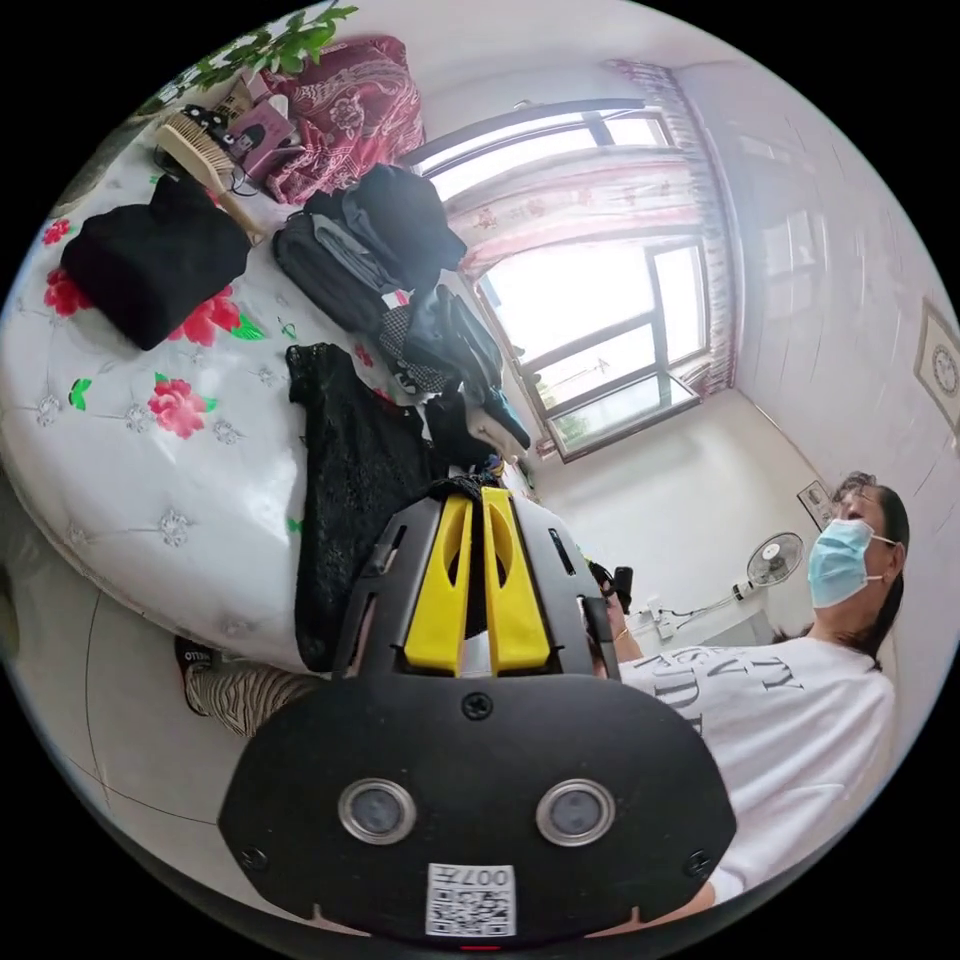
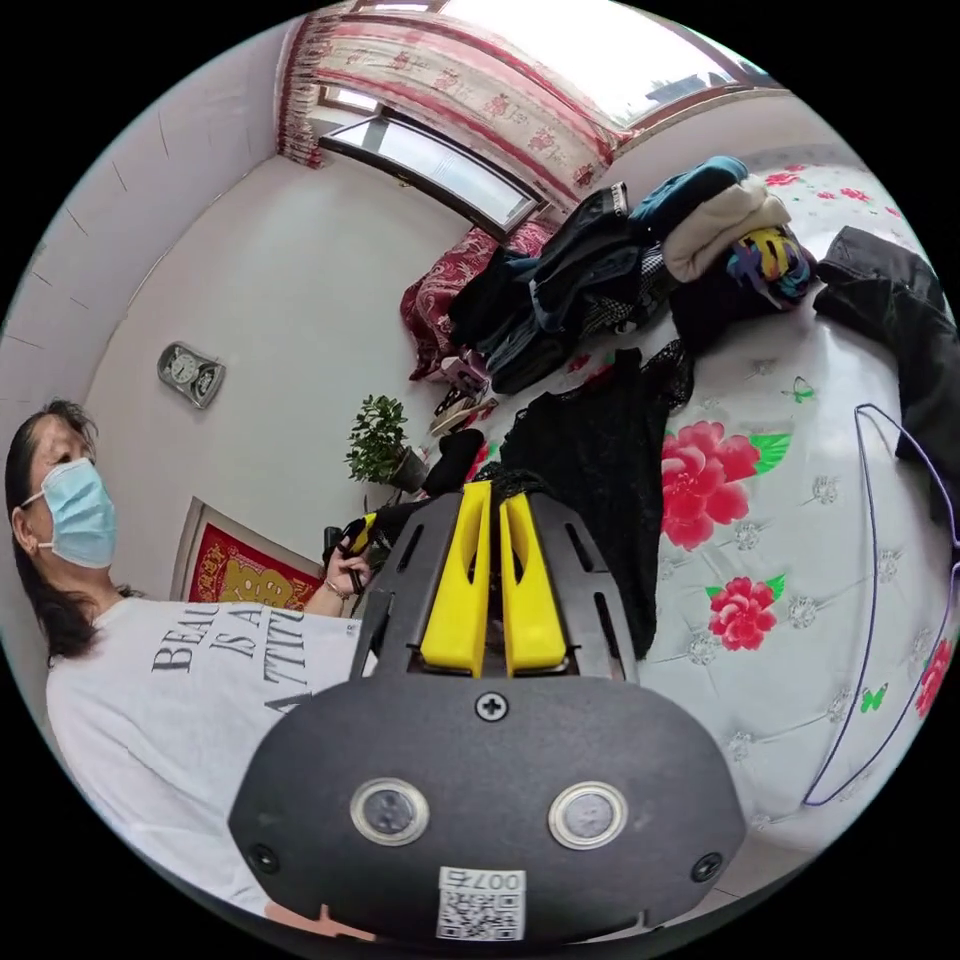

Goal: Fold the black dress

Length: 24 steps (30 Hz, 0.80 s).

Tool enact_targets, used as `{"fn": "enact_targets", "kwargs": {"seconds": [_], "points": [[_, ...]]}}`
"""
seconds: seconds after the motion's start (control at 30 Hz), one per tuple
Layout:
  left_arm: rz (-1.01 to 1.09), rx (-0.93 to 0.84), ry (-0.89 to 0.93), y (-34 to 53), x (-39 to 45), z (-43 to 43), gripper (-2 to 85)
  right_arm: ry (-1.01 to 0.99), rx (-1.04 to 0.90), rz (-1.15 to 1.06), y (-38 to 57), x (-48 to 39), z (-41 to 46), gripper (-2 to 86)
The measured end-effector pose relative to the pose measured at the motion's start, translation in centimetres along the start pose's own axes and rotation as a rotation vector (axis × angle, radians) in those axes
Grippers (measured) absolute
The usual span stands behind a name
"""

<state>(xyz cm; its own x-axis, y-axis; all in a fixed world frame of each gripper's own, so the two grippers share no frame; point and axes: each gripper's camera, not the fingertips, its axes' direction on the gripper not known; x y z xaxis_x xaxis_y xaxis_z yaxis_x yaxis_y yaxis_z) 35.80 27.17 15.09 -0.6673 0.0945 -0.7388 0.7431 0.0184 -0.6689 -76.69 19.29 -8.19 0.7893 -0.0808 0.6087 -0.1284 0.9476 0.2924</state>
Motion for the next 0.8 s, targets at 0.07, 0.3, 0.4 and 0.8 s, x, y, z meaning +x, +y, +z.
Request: {"fn": "enact_targets", "kwargs": {"seconds": [0.07,0.3,0.4,0.8], "points": [[-0.008,-0.020,-0.048,-4.0,-1.9,3.1,0.3,0.071,-0.013,-0.006,-3.8,0.5,2.4,0.4],[-0.162,-0.168,-0.336,-12.8,-11.3,12.0,10.8,0.434,-0.177,0.112,-10.9,6.3,10.6,5.9],[-0.113,-0.167,-0.396,-11.7,-11.8,9.9,10.8,0.474,-0.237,0.111,-8.3,7.1,10.3,6.7],[-0.196,-0.454,-0.316,1.0,-11.5,15.0,9.0,0.358,-0.401,0.222,-1.6,8.5,12.8,3.6]]}}
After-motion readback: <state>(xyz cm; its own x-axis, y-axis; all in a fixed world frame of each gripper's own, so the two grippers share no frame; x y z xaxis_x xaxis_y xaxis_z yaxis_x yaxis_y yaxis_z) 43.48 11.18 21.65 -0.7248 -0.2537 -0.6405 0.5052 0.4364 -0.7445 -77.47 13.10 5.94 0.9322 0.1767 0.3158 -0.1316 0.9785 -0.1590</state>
